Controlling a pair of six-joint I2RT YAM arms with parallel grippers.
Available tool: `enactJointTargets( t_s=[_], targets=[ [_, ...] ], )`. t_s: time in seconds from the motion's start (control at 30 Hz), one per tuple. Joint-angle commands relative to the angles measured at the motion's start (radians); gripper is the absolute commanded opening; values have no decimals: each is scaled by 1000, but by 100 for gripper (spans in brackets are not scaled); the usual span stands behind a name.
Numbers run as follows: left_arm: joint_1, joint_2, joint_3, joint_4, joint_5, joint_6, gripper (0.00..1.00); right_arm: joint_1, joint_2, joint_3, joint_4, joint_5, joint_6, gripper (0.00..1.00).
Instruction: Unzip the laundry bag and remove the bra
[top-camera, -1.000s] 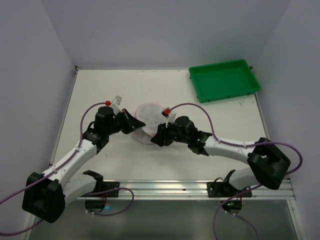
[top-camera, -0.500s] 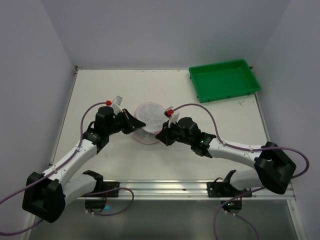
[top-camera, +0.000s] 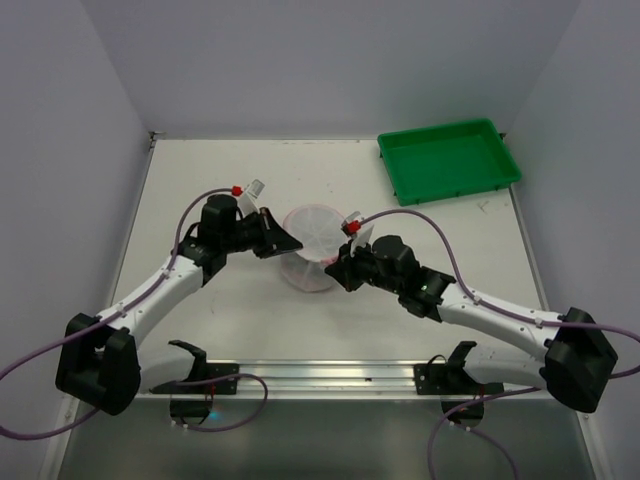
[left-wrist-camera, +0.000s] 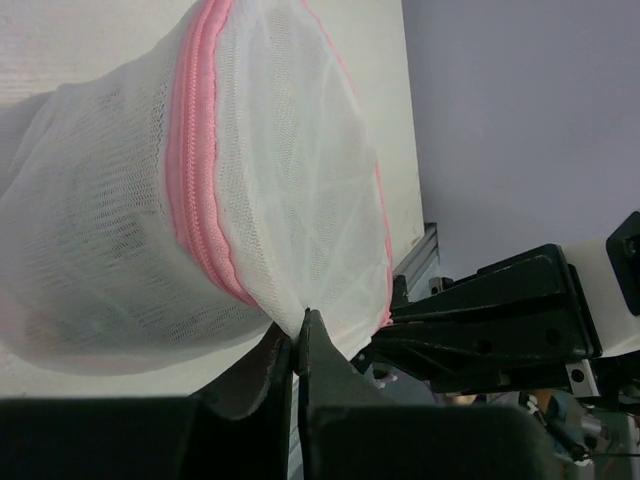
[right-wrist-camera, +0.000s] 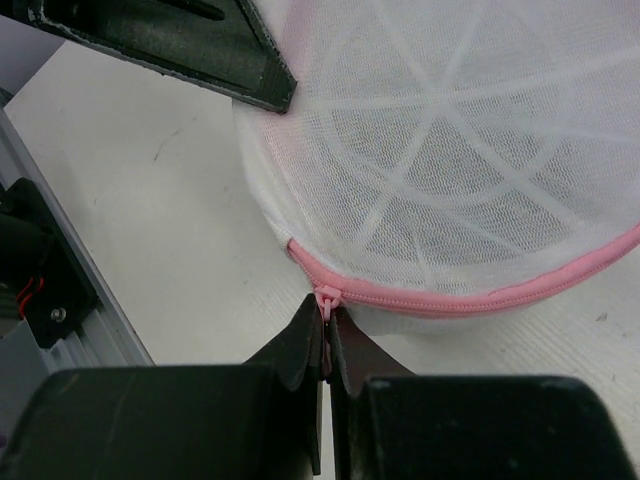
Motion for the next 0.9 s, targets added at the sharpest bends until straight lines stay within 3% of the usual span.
enactJointTargets(
  t_s=[0.0, 0.17, 0.2, 0.3, 0.4, 0.53, 0.87],
  targets=[
    [35, 56, 111, -20, -24, 112, 5, -32, 8, 22, -132, 20, 34, 0],
    [35, 138, 159, 6, -36, 58, 59, -27, 143, 62, 77, -18, 282, 0],
    [35, 121, 149, 13, -48, 44, 82, -22, 167, 70, 116, 12, 307, 0],
    [35, 65, 77, -8, -138, -1, 100, -15, 246, 104, 166, 51, 376, 0],
    [35, -35, -27, -20, -227, -38, 100, 1, 287, 128, 195, 65, 407, 0],
    [23, -109, -130, 12, -231, -102, 98, 30, 310, 151, 207, 98, 408, 0],
    [-11, -63, -164, 176, -232, -182, 67, 70, 320, 150, 229, 100, 378, 0]
  ],
)
